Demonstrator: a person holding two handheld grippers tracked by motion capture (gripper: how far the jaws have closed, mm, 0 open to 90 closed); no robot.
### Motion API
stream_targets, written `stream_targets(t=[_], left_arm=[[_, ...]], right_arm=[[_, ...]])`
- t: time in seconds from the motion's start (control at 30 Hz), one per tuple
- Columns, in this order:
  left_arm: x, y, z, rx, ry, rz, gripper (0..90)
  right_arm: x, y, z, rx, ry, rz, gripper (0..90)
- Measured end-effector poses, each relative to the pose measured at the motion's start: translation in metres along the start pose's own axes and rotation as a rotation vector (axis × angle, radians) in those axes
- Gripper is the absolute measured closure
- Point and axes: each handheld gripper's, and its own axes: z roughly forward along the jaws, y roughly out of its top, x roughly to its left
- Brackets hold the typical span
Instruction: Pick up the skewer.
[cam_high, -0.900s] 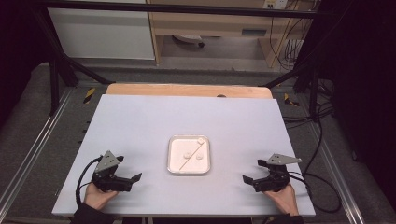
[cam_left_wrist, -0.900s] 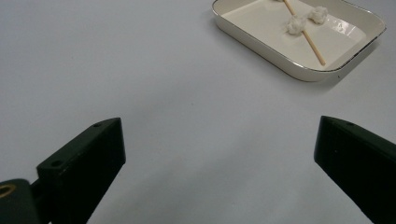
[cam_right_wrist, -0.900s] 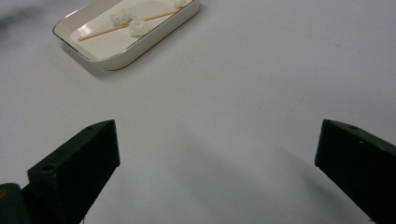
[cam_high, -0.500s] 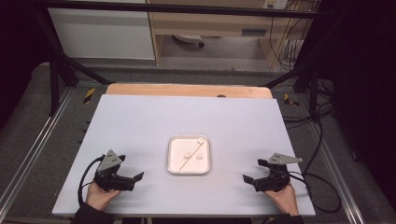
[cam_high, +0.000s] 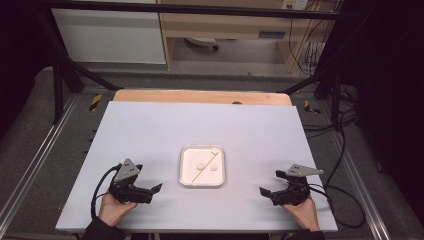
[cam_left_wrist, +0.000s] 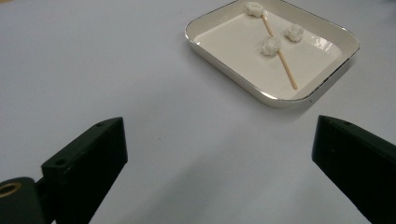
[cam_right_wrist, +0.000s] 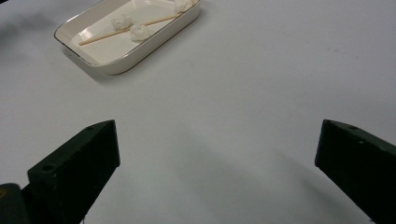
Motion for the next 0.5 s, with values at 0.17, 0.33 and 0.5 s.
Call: stream_targets(t=[0.17, 0.33, 0.5], left_arm=[[-0.007, 0.009, 0.006, 0.01, -0.003, 0.007, 4.9], [-0.012, 0.018, 0.013, 0.012, -0.024, 0.0, 6.6], [-0.022, 0.028, 0.024, 0.028, -0.038, 0.023, 9.5]], right_arm=[[0.0, 0.0, 0.001, 0.002, 0.0, -0.001, 0.5], [0.001, 0.0, 0.002, 0.002, 0.0, -0.006, 0.5], [0.001, 0.0, 0.002, 0.001, -0.001, -0.006, 0.5]])
